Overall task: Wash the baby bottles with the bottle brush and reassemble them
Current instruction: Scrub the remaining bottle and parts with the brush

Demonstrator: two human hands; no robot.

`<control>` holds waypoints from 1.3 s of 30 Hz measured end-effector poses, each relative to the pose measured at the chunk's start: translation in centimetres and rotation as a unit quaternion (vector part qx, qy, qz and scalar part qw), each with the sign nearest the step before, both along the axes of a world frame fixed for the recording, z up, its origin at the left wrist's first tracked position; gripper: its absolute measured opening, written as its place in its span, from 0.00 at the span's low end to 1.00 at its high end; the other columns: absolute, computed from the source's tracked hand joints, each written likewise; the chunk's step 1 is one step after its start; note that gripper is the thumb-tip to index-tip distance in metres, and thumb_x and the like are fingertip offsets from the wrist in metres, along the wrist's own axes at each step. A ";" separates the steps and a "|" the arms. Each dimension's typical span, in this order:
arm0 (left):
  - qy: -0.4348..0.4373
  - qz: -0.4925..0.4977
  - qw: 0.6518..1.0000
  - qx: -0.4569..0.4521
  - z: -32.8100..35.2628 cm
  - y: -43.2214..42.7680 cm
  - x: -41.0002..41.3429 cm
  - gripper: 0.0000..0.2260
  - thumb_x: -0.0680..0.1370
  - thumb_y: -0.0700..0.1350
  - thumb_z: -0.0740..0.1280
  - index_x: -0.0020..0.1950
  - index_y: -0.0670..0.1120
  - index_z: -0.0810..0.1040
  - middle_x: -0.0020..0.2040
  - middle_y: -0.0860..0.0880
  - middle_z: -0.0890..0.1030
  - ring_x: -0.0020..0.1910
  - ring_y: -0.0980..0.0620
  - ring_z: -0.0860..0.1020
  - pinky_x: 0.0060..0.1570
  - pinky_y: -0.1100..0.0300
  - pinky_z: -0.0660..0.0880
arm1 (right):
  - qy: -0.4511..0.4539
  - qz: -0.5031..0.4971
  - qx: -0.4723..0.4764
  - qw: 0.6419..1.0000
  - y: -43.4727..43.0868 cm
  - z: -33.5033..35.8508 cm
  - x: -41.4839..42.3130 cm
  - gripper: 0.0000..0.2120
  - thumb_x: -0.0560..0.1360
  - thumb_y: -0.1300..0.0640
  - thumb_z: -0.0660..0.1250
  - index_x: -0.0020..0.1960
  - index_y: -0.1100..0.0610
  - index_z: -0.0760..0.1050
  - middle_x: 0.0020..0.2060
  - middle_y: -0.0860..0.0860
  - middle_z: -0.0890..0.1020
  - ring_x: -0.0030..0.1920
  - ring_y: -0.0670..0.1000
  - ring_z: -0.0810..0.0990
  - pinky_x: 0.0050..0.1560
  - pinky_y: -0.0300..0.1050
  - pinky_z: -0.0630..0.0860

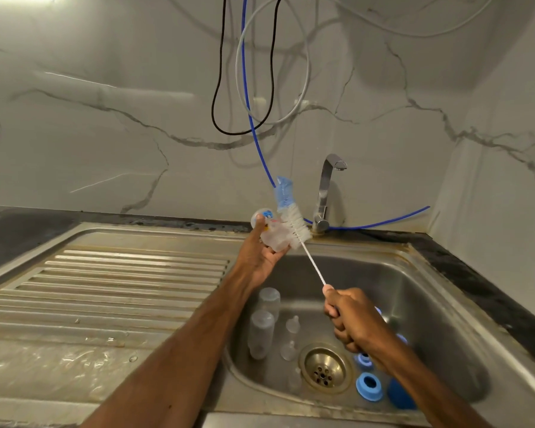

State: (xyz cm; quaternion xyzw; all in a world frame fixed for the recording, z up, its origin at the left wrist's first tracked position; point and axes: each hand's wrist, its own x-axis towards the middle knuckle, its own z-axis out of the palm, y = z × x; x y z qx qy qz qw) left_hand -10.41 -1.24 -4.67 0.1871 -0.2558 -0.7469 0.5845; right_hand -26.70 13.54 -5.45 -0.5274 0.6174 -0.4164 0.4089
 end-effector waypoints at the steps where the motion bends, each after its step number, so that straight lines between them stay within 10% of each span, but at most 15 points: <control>1: -0.004 0.001 1.000 -0.013 0.0 -0.1 0.3 0.15 0.83 0.52 0.64 0.61 0.41 0.76 0.53 0.39 0.86 0.57 0.39 0.83 0.55 0.45 0.81 | 0.001 0.005 0.012 1.000 0.2 -0.2 -0.1 0.24 0.85 0.47 0.56 0.32 0.55 0.66 0.22 0.49 0.63 0.20 0.46 0.58 0.22 0.34 0.54; 6: -0.190 -0.002 0.972 -0.138 0.0 0.3 -0.4 0.12 0.81 0.47 0.68 0.63 0.45 0.79 0.59 0.43 0.84 0.60 0.43 0.82 0.59 0.44 0.81 | -0.043 -0.025 -0.006 0.999 -1.5 0.8 -0.7 0.24 0.85 0.47 0.56 0.32 0.54 0.65 0.22 0.49 0.62 0.20 0.46 0.57 0.25 0.35 0.53; 22: -0.591 0.187 0.704 -0.347 -2.6 0.1 -1.1 0.30 0.74 0.47 0.78 0.73 0.48 0.69 0.61 0.58 0.72 0.59 0.57 0.74 0.54 0.68 0.69 | 0.031 -0.025 -0.067 0.997 -1.0 0.8 -0.8 0.25 0.85 0.51 0.57 0.31 0.58 0.67 0.18 0.46 0.64 0.18 0.44 0.59 0.21 0.35 0.56; 39: -0.614 0.247 0.677 -0.322 -3.3 0.3 -0.1 0.26 0.76 0.46 0.76 0.71 0.48 0.72 0.67 0.48 0.78 0.65 0.52 0.75 0.66 0.53 0.74 | 0.076 0.029 -0.049 0.995 -0.9 -0.7 -0.9 0.26 0.85 0.49 0.57 0.29 0.55 0.67 0.20 0.49 0.63 0.19 0.46 0.59 0.22 0.37 0.56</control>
